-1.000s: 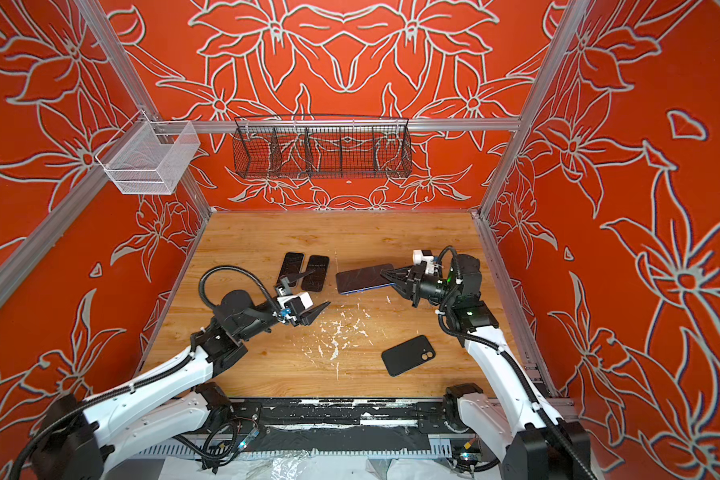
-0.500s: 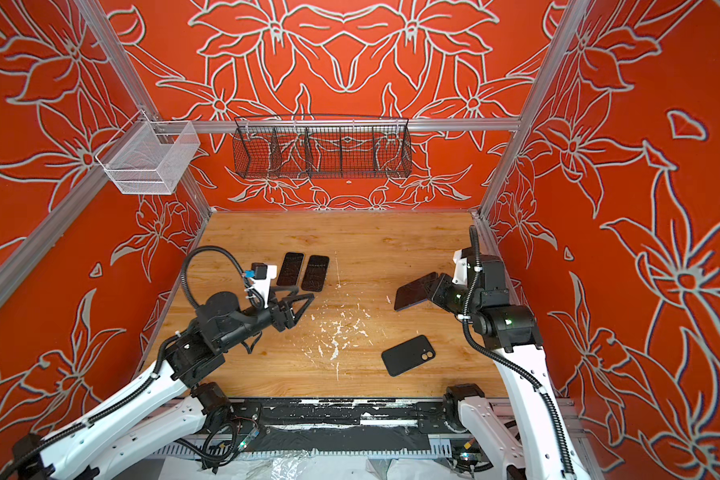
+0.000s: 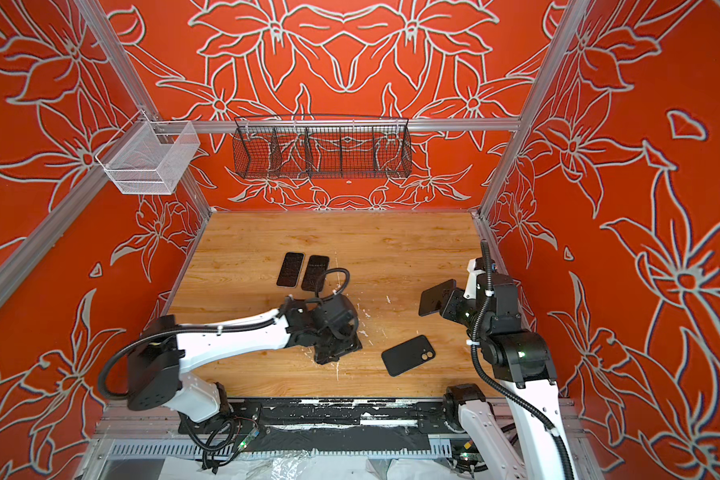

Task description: Put the phone into the phone case

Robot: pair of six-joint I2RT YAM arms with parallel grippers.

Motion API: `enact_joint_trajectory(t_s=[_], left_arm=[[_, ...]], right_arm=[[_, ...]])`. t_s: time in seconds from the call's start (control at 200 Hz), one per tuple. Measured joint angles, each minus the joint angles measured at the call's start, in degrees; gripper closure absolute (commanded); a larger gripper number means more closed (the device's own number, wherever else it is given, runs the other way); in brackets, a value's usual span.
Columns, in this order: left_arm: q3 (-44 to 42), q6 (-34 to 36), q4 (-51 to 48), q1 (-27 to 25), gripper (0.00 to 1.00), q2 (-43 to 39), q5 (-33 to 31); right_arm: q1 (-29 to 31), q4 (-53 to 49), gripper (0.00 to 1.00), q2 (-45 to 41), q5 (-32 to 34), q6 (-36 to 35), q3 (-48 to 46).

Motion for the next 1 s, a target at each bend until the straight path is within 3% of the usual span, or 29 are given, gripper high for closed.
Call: enact_joint_trajectory(t_s=[0.215, 0.39, 0.525, 0.736, 1.001], left_arm=[[10.3, -13.8, -0.3, -6.9, 0.37, 14.9, 0.0], [13.9, -20.5, 2.4, -8.1, 0.39, 20.3, -1.5], [16.9, -22.3, 2.5, -8.1, 0.43, 22.4, -3.8], [22.9, -22.3, -1.8, -8.0, 0.61, 26.8, -3.7], [36.1, -21.0, -16.5, -7.4, 0.69, 34.4, -2.6]], right_arm=[[0.0, -3.0, 1.0, -4.9, 2.3, -3.1, 0.1], [0.0, -4.7, 1.0, -5.4, 2.4, -4.4, 0.2], [0.0, -4.7, 1.0, -5.4, 2.1, -4.8, 0.2], [0.0, -4.7, 1.0, -5.5, 2.0, -5.0, 0.2], [0.0, -4.7, 1.0, -7.1, 2.1, -5.2, 0.5]])
